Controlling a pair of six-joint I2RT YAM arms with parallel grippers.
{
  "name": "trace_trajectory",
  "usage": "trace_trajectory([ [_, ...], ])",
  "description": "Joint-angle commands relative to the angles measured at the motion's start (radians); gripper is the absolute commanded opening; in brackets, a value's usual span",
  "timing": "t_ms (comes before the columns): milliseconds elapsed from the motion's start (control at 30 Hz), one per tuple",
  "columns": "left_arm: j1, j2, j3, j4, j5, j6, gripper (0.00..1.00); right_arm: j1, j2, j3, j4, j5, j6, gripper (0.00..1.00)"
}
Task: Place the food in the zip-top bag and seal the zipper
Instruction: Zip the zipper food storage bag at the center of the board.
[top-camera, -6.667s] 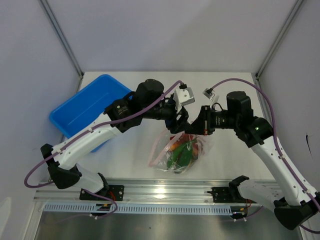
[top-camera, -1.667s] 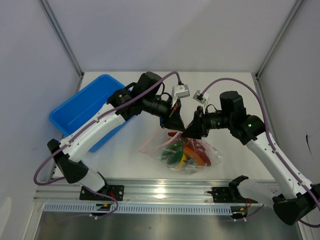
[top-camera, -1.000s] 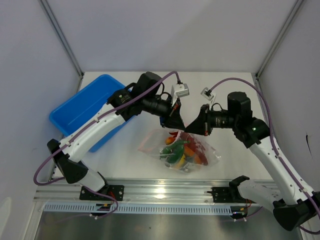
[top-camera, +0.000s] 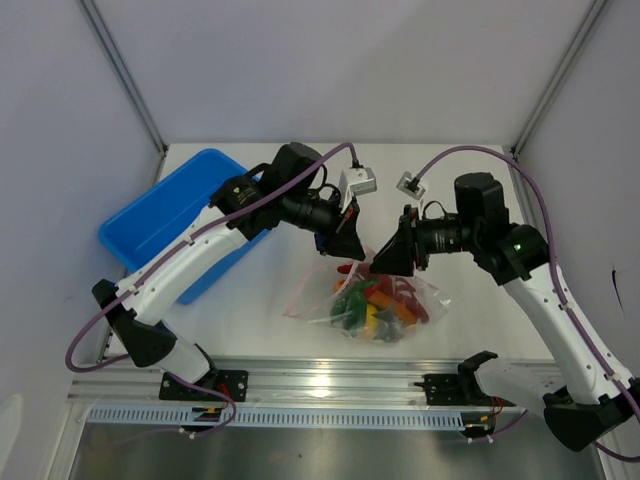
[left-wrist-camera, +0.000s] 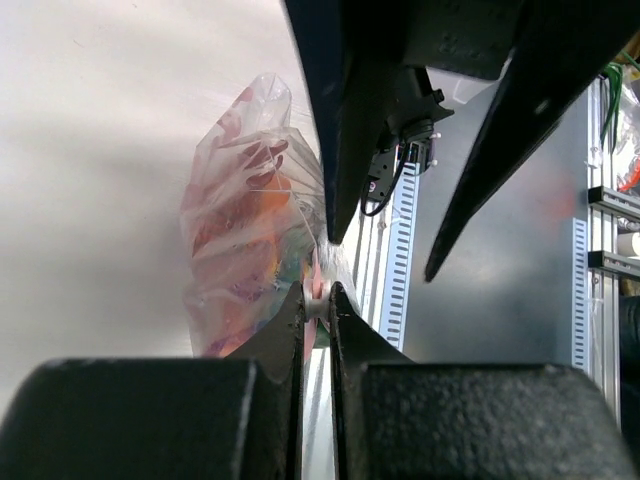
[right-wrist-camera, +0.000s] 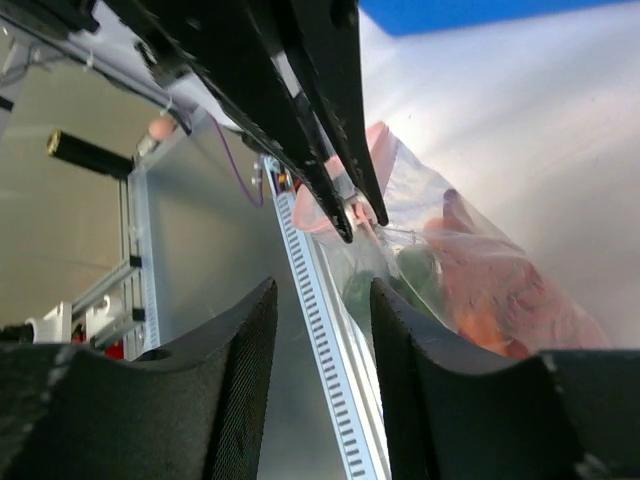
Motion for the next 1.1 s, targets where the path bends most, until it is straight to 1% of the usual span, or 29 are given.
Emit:
trace_trajectory([
  [0,0.004,0.006,0.059,0.014,0.014,0.014,0.01,0.026,0.029,0.013,-0.053,-0.012,-0.081,0.44],
  [67,0.004,0.006,0.06,0.011,0.017,0.015,0.01,0.028,0.033,-0.008,-0.03,0.002,-0.088,0.45],
  [133,0.004,0.004,0.053,0.01,0.02,0.018,0.01,0.028,0.038,-0.013,-0.013,0.028,-0.096,0.48],
  [167,0.004,0.001,0.049,0.01,0.02,0.018,0.01,0.029,0.038,-0.013,-0.009,0.046,-0.095,0.52],
  [233,0.004,-0.002,0.04,0.011,0.017,0.017,0.01,0.028,0.033,0.005,-0.022,0.1,-0.099,0.56],
  [300,0.004,-0.005,0.033,0.013,0.017,0.015,0.0,0.028,0.011,0.022,-0.036,0.157,-0.101,0.62],
  [333,0.004,-0.005,0.037,0.013,0.016,0.012,0.01,0.026,0.001,0.024,-0.05,0.174,-0.102,0.66],
  [367,0.004,-0.003,0.034,0.016,0.017,0.009,0.0,0.028,-0.008,0.024,-0.053,0.192,-0.101,0.78],
  [400,0.004,-0.003,0.034,0.017,0.019,0.008,0.01,0.028,-0.023,0.024,-0.052,0.215,-0.095,0.85],
  [433,0.004,-0.002,0.034,0.022,0.022,0.006,0.01,0.028,-0.026,0.019,-0.046,0.229,-0.095,0.96],
  [467,0.004,-0.002,0.034,0.022,0.022,0.003,0.01,0.028,-0.025,0.017,-0.046,0.228,-0.099,0.99],
  [633,0.004,-0.005,0.036,0.02,0.034,0.008,0.01,0.03,0.016,0.025,-0.024,0.183,-0.119,0.99],
  [700,0.004,-0.006,0.031,0.022,0.043,0.008,0.01,0.031,0.032,0.022,-0.021,0.136,-0.154,0.99],
  [833,0.004,-0.012,0.028,0.023,0.054,0.012,0.01,0.033,0.072,0.018,-0.017,0.061,-0.19,0.9],
  [867,0.004,-0.014,0.025,0.025,0.059,0.015,0.0,0.036,0.081,0.01,-0.01,0.051,-0.193,0.84],
  [933,0.004,-0.02,0.02,0.033,0.062,0.014,0.01,0.04,0.087,0.001,0.017,0.024,-0.194,0.81],
  [1067,0.004,-0.023,0.009,0.034,0.068,0.014,0.01,0.045,0.115,-0.007,0.037,-0.018,-0.199,0.69],
])
